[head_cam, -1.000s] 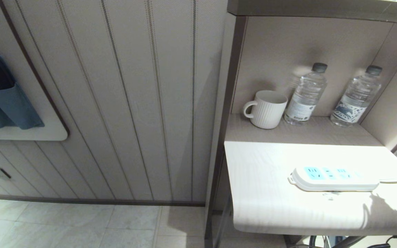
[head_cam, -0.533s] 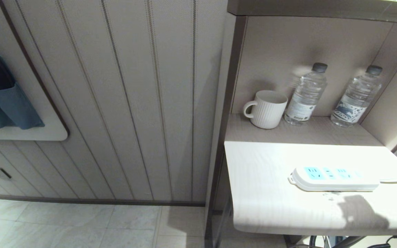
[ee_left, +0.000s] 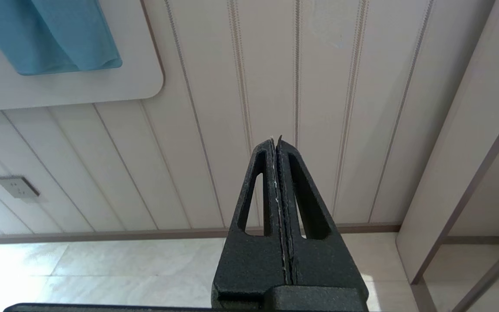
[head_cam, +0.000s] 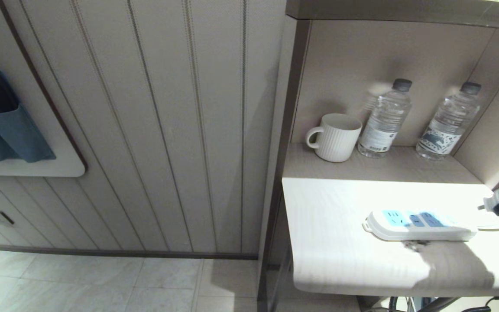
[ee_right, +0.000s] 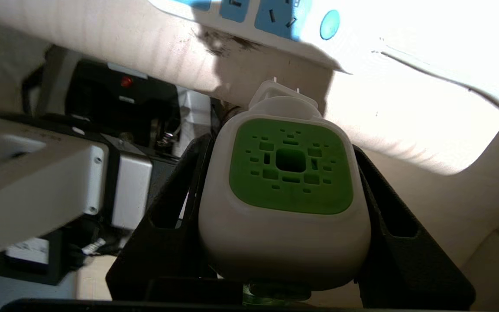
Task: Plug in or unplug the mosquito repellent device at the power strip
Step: Insert the plug into the socket
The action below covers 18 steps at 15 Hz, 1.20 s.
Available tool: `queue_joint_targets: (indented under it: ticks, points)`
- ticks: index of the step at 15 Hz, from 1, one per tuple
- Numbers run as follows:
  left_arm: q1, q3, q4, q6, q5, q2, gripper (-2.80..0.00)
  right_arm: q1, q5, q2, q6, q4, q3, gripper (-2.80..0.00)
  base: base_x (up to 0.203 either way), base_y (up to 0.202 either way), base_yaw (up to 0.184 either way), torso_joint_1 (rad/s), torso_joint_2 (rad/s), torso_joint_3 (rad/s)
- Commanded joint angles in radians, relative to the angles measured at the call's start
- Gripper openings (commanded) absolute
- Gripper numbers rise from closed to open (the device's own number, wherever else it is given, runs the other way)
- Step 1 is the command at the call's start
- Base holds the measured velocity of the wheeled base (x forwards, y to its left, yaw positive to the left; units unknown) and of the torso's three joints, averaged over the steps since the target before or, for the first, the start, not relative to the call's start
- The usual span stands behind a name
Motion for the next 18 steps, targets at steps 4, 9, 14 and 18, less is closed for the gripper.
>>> queue_joint_targets:
  ticks: [4, 9, 14, 18]
  points:
    - [0.000, 0.000, 0.000, 0.000, 0.000, 0.000, -2.80, 0.014, -0.002, 0.046, -0.204, 0.048, 0.002, -2.80, 0.000, 0.000, 0.000, 0.000, 0.00, 0.000]
    - [0.000, 0.000, 0.000, 0.000, 0.000, 0.000, -2.80, 0.039, 0.002, 0.032, -0.236, 0.048, 0.002, -2.80, 0.000, 0.000, 0.000, 0.000, 0.00, 0.000]
    - [0.000, 0.000, 0.000, 0.000, 0.000, 0.000, -2.80, 0.102, 0.013, 0.019, -0.227, 0.048, 0.004, -2.80, 0.000, 0.000, 0.000, 0.000, 0.00, 0.000]
    - [0.000, 0.000, 0.000, 0.000, 0.000, 0.000, -2.80, 0.183, 0.092, 0.026, -0.227, 0.048, 0.006, -2.80, 0.000, 0.000, 0.000, 0.000, 0.00, 0.000]
